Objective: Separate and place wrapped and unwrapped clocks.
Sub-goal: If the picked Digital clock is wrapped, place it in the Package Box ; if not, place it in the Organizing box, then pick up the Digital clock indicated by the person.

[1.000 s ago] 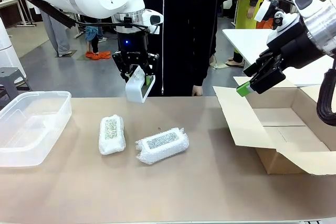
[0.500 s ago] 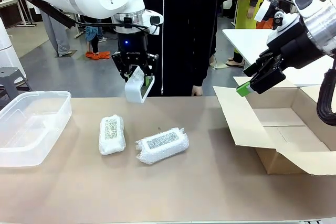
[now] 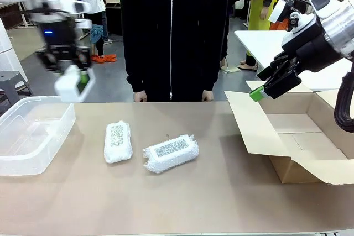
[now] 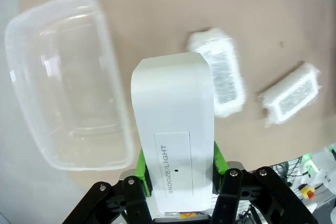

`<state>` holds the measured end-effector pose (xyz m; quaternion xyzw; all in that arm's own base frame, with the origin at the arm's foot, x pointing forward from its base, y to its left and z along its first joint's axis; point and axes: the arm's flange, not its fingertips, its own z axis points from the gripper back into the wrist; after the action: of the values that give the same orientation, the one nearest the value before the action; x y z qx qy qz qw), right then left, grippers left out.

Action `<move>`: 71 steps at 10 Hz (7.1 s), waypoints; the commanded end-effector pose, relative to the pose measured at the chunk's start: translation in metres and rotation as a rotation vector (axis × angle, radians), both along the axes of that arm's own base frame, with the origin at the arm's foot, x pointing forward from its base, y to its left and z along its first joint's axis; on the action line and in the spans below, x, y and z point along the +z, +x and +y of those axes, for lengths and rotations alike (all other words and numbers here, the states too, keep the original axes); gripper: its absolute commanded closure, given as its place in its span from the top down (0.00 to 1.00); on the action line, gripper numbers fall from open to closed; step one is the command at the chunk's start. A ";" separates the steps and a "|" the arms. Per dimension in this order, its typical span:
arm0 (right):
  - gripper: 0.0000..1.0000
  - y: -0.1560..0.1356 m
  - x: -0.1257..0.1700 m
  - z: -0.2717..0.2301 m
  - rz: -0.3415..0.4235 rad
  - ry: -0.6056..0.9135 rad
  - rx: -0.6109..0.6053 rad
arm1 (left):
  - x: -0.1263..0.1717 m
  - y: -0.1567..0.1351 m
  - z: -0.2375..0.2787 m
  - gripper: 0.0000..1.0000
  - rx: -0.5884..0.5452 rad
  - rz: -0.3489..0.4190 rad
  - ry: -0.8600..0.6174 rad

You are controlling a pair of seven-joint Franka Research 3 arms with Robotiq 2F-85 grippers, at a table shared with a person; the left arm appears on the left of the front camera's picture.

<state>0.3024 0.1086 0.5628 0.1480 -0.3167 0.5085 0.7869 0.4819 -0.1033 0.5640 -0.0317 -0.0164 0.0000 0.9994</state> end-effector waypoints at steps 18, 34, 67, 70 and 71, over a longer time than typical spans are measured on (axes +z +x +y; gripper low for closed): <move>1.00 0.000 -0.001 0.001 0.014 0.024 0.022 | -0.183 0.084 0.186 0.51 -0.042 0.114 0.003; 1.00 0.000 -0.001 0.001 0.014 0.024 0.022 | -0.019 0.008 0.189 1.00 -0.036 0.162 0.027; 1.00 0.000 -0.001 0.001 0.014 0.024 0.022 | 0.006 -0.145 0.033 1.00 -1.147 -0.591 -0.239; 1.00 0.000 -0.001 0.001 0.014 0.024 0.022 | 0.012 -0.145 0.035 1.00 -1.158 -0.588 -0.274; 1.00 0.000 -0.001 0.001 0.014 0.024 0.022 | 0.012 -0.145 0.035 1.00 -1.158 -0.588 -0.274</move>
<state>0.3021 0.1087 0.5624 0.1473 -0.3147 0.5091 0.7875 0.3385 -0.0670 0.5742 -0.1587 -0.2683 -0.5433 0.7795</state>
